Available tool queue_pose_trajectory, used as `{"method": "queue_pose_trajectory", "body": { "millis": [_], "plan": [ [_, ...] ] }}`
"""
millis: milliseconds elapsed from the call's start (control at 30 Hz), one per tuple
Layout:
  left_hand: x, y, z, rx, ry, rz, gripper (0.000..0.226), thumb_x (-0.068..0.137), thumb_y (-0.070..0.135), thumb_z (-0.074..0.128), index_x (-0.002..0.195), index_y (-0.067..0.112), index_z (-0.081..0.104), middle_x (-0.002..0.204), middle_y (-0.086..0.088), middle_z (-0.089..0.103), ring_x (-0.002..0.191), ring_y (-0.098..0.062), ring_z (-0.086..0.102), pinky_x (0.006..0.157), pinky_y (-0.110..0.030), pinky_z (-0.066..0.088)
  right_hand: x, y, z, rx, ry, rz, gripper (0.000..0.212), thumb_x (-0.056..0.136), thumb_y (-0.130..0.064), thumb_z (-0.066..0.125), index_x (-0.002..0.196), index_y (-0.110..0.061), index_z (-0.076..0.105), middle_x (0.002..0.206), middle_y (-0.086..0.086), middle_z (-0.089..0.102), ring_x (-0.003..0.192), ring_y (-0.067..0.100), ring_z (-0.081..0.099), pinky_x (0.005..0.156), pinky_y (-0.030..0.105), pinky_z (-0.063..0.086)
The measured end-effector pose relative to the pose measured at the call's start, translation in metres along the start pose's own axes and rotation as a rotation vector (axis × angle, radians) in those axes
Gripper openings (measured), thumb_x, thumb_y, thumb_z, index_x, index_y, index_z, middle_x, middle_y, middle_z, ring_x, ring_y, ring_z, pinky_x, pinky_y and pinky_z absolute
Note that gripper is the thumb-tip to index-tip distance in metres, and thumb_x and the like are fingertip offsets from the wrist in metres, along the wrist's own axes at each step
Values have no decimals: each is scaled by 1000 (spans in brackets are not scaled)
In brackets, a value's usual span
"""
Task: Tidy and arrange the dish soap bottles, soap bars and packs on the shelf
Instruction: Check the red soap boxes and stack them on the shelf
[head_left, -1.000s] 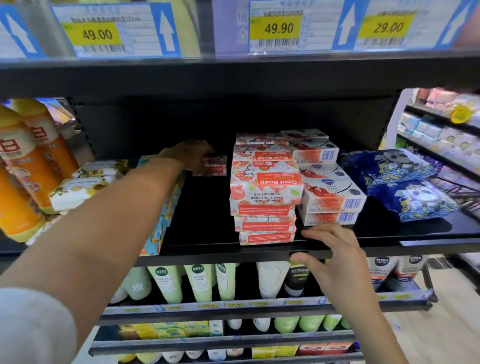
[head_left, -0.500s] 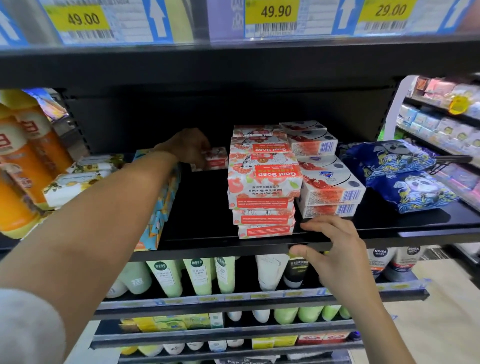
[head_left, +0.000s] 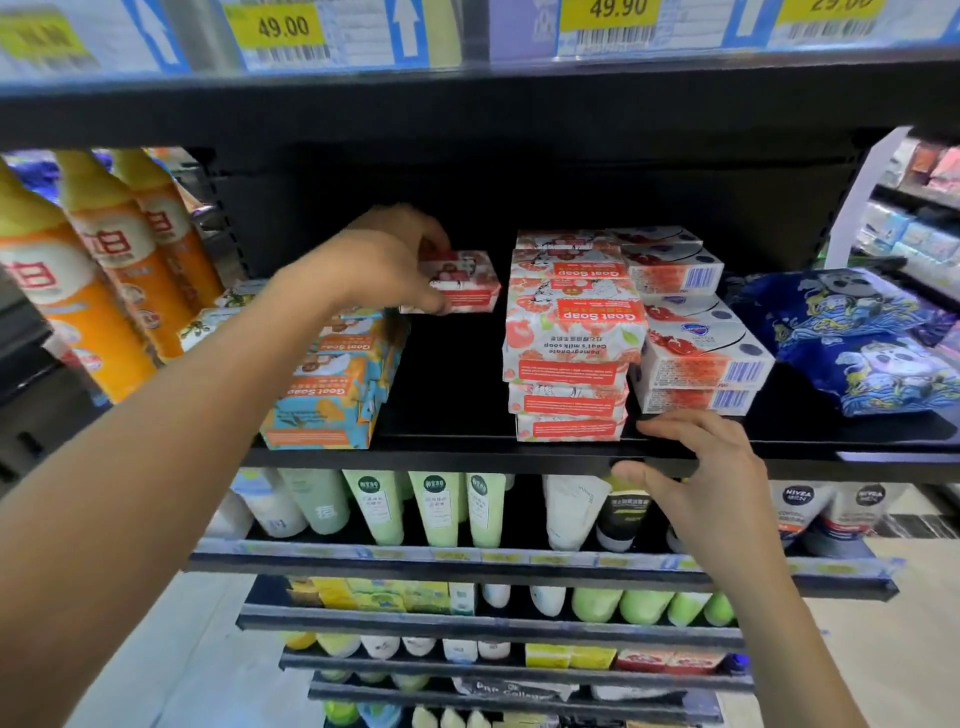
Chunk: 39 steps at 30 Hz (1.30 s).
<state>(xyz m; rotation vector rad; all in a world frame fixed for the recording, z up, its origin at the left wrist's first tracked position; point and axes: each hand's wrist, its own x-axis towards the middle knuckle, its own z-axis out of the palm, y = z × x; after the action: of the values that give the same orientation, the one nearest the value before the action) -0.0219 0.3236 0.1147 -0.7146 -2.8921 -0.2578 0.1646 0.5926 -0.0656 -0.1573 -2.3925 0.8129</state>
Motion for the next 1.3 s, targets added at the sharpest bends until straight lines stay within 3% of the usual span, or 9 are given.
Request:
{"method": "queue_pose_trajectory", "body": {
  "millis": [200,367,500,600,700,900,1067,1167,1300],
  "plan": [
    [-71,-3,0,28,145,63,71,68,38,89,131,17,64,121,-7,62,114,-29,54,96,-37,46,-3,0,1,-36,-15,2,49,74,-33,89,117,-13,75,120,3,66,120,18,48,101,29,36],
    [-129,-1,13,-51,202,52,74,70,39,89,136,23,60,120,6,54,110,-13,43,89,-23,29,-16,-10,-1,82,35,2,37,80,-30,84,114,-20,74,116,-7,62,119,13,51,99,25,36],
    [-175,6,35,-216,249,75,73,70,42,87,135,25,60,124,10,55,118,-9,44,94,-17,32,-41,-42,-2,324,120,2,24,83,-32,79,106,-26,73,110,-9,66,107,12,61,93,28,48],
    [-197,18,59,-326,289,156,68,76,47,84,136,25,60,124,16,51,118,-6,45,99,-13,35,-53,-70,-3,597,-59,103,35,80,-42,75,111,-27,72,106,-12,71,96,13,67,81,22,52],
    [-207,34,81,-374,295,212,68,76,42,85,137,24,60,125,15,51,121,-7,44,105,-8,29,-55,-84,1,797,-335,213,57,80,-59,78,127,-30,64,109,-7,73,96,15,71,80,28,58],
    [-218,59,112,-429,295,241,71,75,24,91,138,18,61,129,11,49,125,-12,45,108,-17,33,-66,-89,6,980,-398,327,43,84,-34,72,125,-21,68,113,2,76,103,20,73,87,37,60],
    [-228,66,125,-823,206,29,86,77,43,85,152,35,43,145,16,49,139,-9,46,111,-26,42,-72,-81,3,1065,-364,413,41,80,-33,72,118,-20,72,113,6,76,108,23,72,94,38,56],
    [-232,74,129,-1212,99,-196,80,78,47,86,147,36,47,133,16,64,124,-8,63,96,-28,55,-73,-77,0,1083,-366,430,41,84,-27,70,123,-17,70,114,7,76,108,24,72,90,31,58],
    [-233,80,133,-1339,42,-321,61,84,49,77,138,28,59,117,11,75,110,-10,71,91,-28,54,-76,-74,1,1098,-370,443,49,81,-31,72,127,-17,68,119,8,74,113,27,70,96,36,56]
  ]
}}
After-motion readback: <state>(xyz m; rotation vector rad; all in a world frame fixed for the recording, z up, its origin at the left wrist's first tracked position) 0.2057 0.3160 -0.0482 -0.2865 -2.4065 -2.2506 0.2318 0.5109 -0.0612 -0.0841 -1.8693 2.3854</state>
